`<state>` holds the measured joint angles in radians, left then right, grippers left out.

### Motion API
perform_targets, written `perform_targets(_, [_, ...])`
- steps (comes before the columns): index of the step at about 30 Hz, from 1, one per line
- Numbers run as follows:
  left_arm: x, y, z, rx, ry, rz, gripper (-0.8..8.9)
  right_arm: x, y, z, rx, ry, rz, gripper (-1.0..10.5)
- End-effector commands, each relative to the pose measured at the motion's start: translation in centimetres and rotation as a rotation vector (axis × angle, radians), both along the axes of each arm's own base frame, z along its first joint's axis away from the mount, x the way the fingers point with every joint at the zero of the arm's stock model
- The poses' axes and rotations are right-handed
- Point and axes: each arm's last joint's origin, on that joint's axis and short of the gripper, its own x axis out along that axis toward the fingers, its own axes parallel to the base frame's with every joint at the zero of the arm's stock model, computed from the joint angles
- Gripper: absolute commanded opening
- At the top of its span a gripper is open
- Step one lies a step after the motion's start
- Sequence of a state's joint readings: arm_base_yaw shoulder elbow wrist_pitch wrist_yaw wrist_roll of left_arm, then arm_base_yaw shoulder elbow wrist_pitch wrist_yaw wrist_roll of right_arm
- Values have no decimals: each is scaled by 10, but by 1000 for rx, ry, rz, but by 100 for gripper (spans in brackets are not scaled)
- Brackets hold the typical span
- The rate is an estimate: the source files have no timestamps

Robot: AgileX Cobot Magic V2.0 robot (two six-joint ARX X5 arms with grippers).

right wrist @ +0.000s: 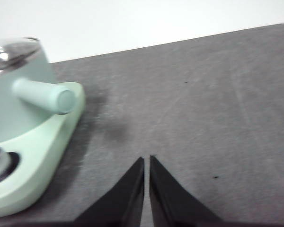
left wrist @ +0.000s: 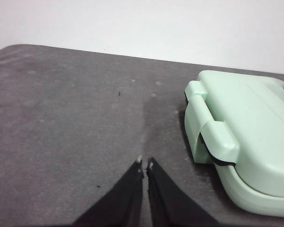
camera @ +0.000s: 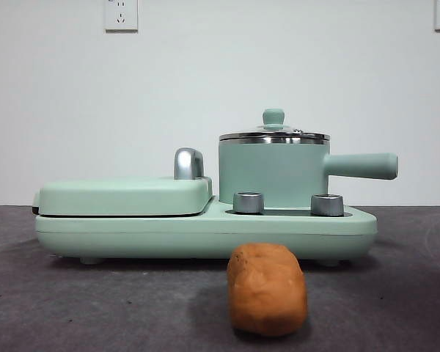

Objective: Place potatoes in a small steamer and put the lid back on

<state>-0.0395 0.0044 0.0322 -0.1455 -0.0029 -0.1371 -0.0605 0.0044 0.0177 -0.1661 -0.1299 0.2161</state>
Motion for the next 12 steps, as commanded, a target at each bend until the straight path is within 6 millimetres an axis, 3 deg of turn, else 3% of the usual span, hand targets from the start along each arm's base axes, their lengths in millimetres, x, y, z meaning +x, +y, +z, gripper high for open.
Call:
perform_targets(1, [1,0,-3,-125,4,18,18,-2,1,9,80,-14,7,16])
perform_targets(12, [-4,-7,25,-332,37,-160,16,-20,5,72,171,-37,109,15])
